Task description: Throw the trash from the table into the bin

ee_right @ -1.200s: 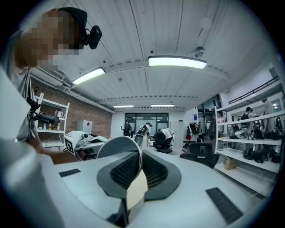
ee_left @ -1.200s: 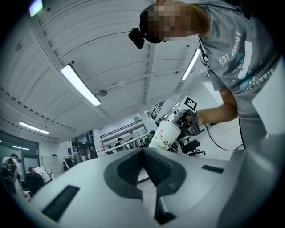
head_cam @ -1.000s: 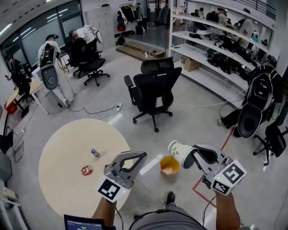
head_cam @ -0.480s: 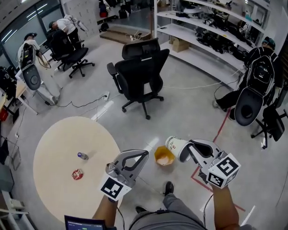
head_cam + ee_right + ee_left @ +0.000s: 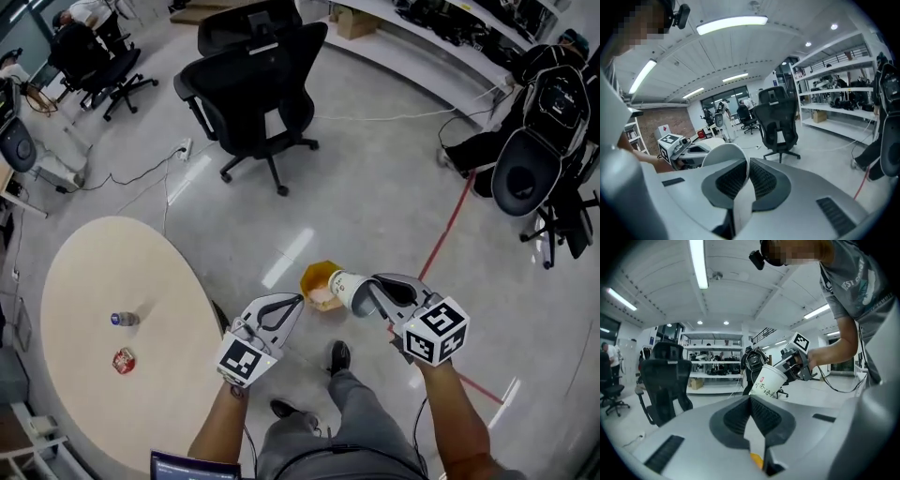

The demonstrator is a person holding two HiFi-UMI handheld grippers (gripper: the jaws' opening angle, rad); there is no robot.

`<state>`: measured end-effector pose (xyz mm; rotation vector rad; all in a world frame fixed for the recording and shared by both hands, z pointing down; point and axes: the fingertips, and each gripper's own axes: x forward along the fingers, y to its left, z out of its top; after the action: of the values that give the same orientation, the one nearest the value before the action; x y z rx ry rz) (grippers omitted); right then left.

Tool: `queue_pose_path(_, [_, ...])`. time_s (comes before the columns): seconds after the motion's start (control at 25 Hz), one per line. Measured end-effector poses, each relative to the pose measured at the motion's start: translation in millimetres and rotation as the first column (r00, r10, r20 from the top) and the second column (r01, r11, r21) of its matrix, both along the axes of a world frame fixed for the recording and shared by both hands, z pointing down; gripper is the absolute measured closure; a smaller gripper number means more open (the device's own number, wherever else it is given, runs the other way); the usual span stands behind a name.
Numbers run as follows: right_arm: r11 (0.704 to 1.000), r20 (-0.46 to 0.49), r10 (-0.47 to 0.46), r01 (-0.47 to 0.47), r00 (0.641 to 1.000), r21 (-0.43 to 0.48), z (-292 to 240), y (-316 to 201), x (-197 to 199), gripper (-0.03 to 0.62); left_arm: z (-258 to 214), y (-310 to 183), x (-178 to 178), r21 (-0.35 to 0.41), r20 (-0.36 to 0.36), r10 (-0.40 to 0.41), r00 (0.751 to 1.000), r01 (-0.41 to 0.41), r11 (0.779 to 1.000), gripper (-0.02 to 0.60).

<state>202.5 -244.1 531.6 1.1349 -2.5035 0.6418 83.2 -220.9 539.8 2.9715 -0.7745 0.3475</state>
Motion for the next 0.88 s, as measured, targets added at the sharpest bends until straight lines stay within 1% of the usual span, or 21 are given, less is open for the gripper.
queue_pose_path(0.04, [1.0,-0.002,0.004,-0.004,1.0,-0.024,25,-7,4,0.565,26,-8,3,-0.043,0.001,-0.012,1.0,0.012,0.999,0.54])
queue_pose_path(0.16, [0.997,-0.006,0.007,-0.008,1.0,-0.075,94,-25,13,0.565,97,-27,10,-0.126,0.027,-0.032,0.999,0.035,0.991,0.54])
queue_pose_path(0.24, [0.995,-0.007,0.003,-0.004,1.0,-0.103,137,-32,17,0.565,139,-31,12,-0.194,0.051,-0.047,0.998,0.056,0.98,0.54])
queue_pose_path(0.32, [0.991,-0.017,-0.005,0.003,1.0,-0.133,181,-36,18,0.565,179,-33,13,-0.244,0.072,-0.058,0.996,0.074,0.967,0.54])
queue_pose_path(0.6, [0.972,-0.046,-0.024,0.013,0.999,-0.233,329,-59,16,0.565,301,-49,15,-0.333,0.124,-0.075,0.989,0.113,0.936,0.54])
queue_pose_path(0.68, [0.964,-0.053,-0.034,0.019,0.998,-0.263,368,-61,14,0.565,333,-50,15,-0.361,0.14,-0.077,0.987,0.123,0.924,0.54])
queue_pose_path(0.88, [0.945,-0.085,-0.061,0.031,0.995,-0.325,450,-63,7,0.565,401,-48,17,-0.427,0.154,-0.06,0.986,0.121,0.896,0.54])
